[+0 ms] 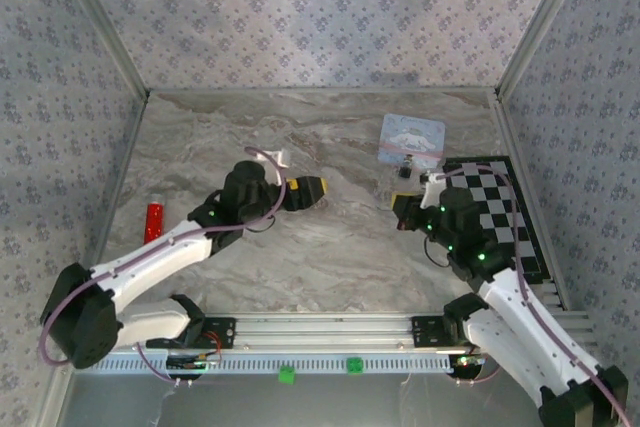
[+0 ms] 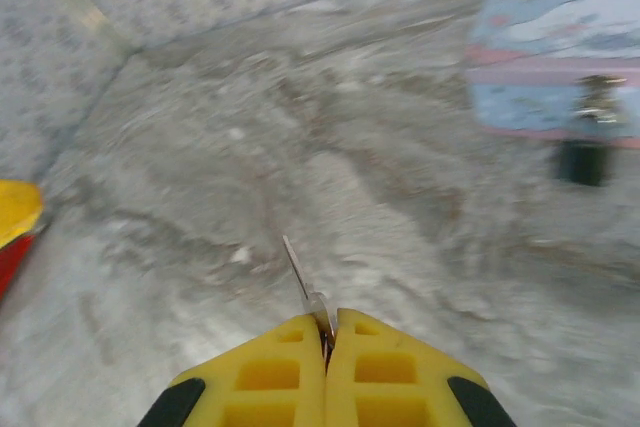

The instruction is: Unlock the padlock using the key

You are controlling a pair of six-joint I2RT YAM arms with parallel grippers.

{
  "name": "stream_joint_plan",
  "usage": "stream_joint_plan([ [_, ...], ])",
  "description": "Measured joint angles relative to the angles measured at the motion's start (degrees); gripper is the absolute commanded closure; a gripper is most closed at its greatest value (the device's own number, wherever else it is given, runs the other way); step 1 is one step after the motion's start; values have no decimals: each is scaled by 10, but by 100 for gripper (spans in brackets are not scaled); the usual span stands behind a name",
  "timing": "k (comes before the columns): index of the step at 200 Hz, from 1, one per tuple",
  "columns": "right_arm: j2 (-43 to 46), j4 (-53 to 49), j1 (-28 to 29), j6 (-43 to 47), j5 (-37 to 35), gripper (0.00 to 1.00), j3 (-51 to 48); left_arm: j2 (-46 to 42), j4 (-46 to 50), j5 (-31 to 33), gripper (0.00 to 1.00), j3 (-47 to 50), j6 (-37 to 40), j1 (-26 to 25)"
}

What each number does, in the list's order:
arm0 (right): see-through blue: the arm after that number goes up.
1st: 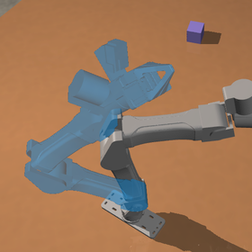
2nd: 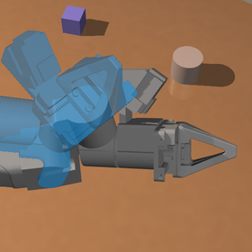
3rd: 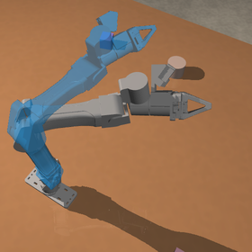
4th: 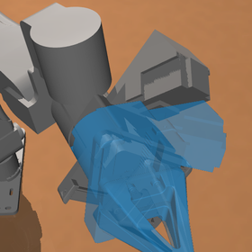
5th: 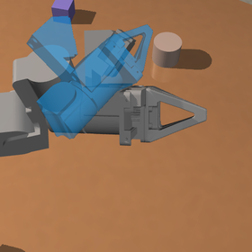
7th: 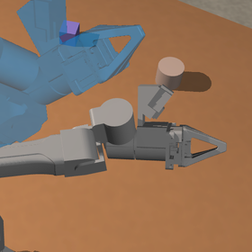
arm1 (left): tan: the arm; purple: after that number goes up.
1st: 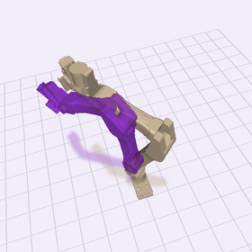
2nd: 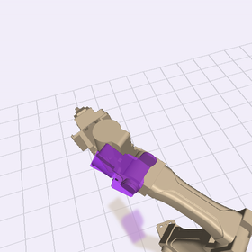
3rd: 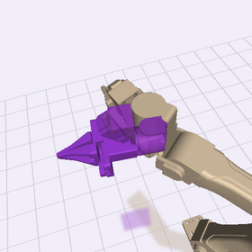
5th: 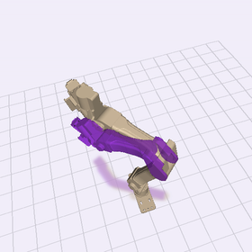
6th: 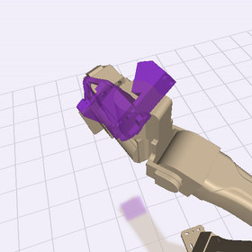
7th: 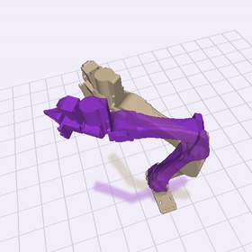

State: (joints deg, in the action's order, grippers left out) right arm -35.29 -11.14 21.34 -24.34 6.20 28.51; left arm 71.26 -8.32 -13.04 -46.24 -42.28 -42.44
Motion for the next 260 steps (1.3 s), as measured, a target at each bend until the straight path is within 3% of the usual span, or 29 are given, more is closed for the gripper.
stream_joint_plan([
  [52,91,-5,-86,-28,-41,100,-115,232,51,-10,29,-198,81,-50],
  [78,127,-14,-103,-38,-57,100,-140,351,68,-29,35,-302,104,-54],
  [125,198,-36,-106,-59,-98,100,-140,532,92,-59,36,-464,141,-56],
  [160,251,-66,-108,-72,-119,100,-140,611,117,-58,38,-554,148,-60],
  [213,259,-80,-109,-83,-121,100,-141,687,132,-23,41,-662,141,-61],
  [260,263,-80,-109,-87,-113,100,-143,734,129,18,43,-701,118,-61],
])
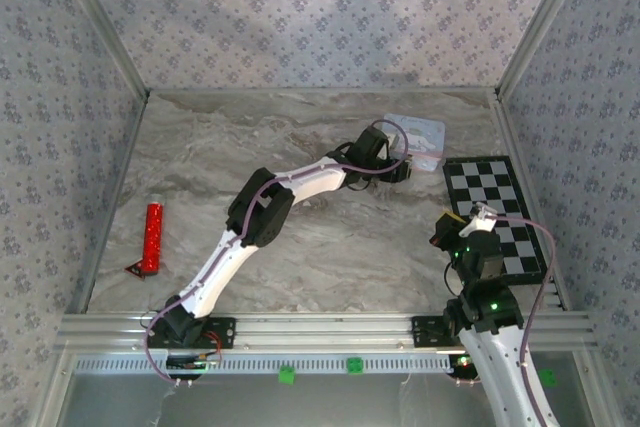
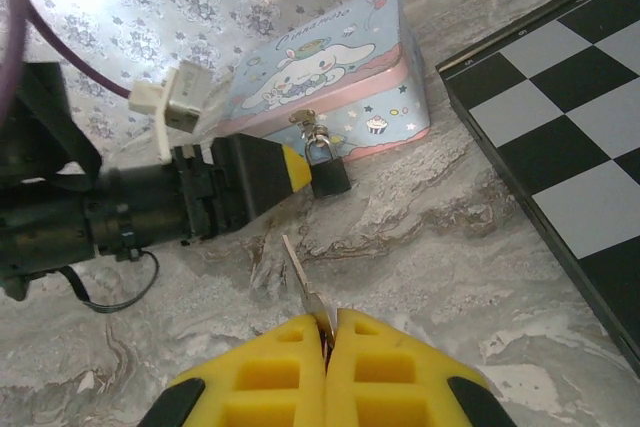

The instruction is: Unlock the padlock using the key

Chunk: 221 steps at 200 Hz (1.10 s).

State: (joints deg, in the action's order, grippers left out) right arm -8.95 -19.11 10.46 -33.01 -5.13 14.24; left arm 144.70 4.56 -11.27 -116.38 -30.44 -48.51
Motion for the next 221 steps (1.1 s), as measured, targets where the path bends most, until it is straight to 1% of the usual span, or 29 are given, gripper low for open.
stream_joint_plan([
  [30,5,0,0,-2,2,100,-1,19,0,11,46,-35,-11,-2],
  [57,5,0,-1,-3,5,100,-2,56,7,15,48,-83,-16,-6],
  [87,6,0,-1,-5,9,100,-2,74,28,17,51,-123,-16,-10],
  [128,6,0,-4,-7,13,100,-3,92,47,21,56,-156,-16,-12],
  [156,6,0,-4,-7,15,100,-5,95,53,24,62,-161,-17,-12],
  [193,6,0,-5,-7,15,100,-5,95,55,31,72,-160,-26,-14],
  [221,6,0,-6,-7,15,100,-5,75,16,46,77,-107,-29,-16],
])
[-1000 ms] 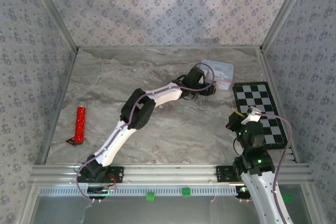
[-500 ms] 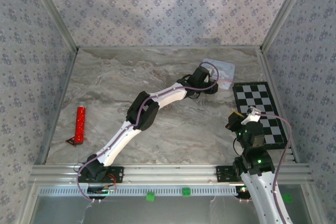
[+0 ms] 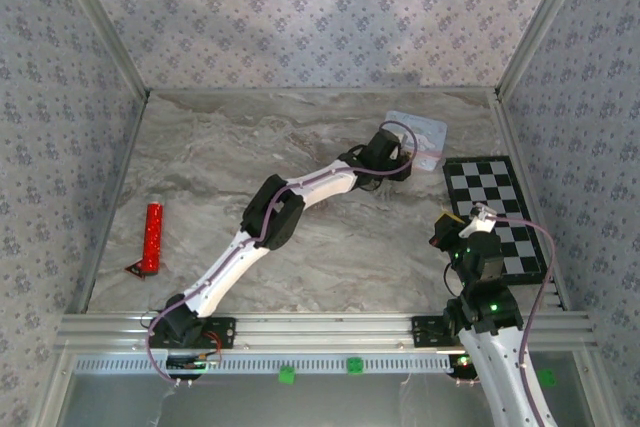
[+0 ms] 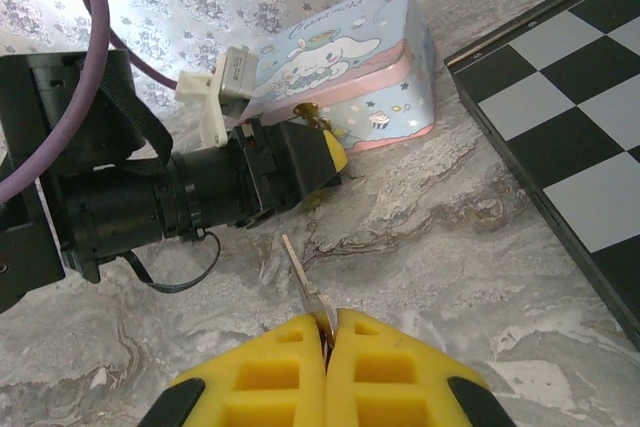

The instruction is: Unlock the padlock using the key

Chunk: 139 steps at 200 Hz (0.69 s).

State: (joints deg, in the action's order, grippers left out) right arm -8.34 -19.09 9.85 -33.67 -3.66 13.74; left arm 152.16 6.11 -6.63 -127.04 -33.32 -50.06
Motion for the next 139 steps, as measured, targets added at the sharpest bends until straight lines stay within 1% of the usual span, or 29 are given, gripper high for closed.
stream_joint_plan([
  [31,0,0,-1,0,0,100,0,-42,-33,8,82,77,-3,0],
  [49,0,0,-1,0,0,100,-1,-82,-58,13,86,147,-4,2],
  [70,0,1,-1,0,0,100,-3,-133,-86,16,87,234,-8,9],
  [139,-18,15,-1,0,0,100,-8,-311,-168,25,91,522,-26,70],
])
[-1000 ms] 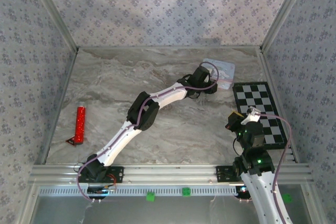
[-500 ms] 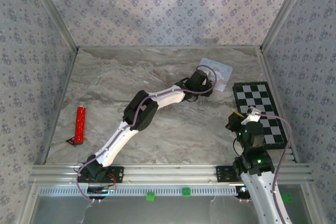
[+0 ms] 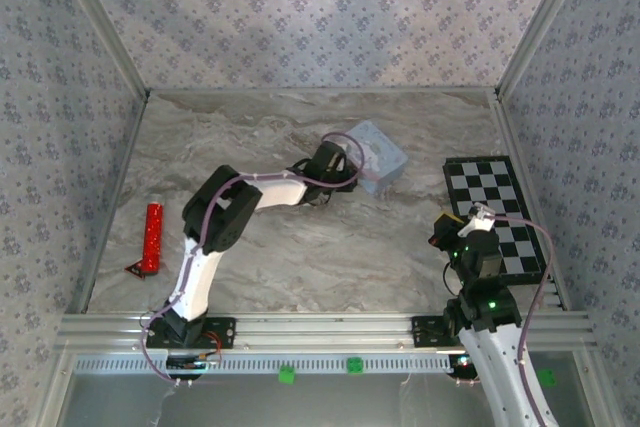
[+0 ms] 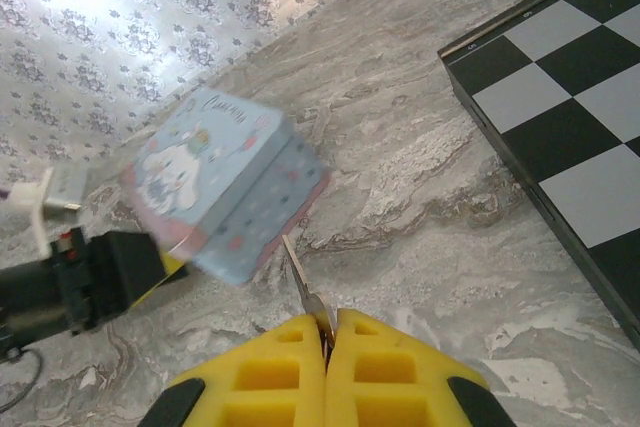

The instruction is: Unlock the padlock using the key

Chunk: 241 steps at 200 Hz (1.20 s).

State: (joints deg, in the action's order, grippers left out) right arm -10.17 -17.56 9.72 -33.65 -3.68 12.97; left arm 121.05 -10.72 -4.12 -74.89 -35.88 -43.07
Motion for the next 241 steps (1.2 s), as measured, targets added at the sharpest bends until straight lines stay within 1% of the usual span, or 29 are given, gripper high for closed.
stream_joint_plan([
  [25,-9,4,0,0,0,100,-1,-66,-16,10,93,96,-7,18],
  [55,-13,14,0,0,0,100,-5,-143,-26,28,94,198,-30,27],
  [71,-22,21,-1,0,0,100,-8,-189,-26,40,94,252,-53,29],
  [80,-29,26,-1,0,0,100,-8,-212,-21,51,96,278,-71,29],
  [98,-45,36,-2,0,1,100,-9,-247,9,81,97,304,-115,18],
  [109,-54,43,-2,0,1,100,-9,-254,23,100,97,307,-137,4],
  [127,-65,48,-2,0,5,100,-10,-255,34,130,96,305,-163,-36],
  [144,-70,50,-2,0,9,100,-9,-240,53,133,96,279,-172,-72],
  [159,-70,50,-2,-2,16,100,-9,-210,60,125,95,242,-174,-92],
  [197,-71,31,-2,-19,45,100,-9,-155,54,88,93,174,-174,-102],
  [241,-100,19,-1,-82,109,100,-10,-147,38,63,91,171,-182,-102],
])
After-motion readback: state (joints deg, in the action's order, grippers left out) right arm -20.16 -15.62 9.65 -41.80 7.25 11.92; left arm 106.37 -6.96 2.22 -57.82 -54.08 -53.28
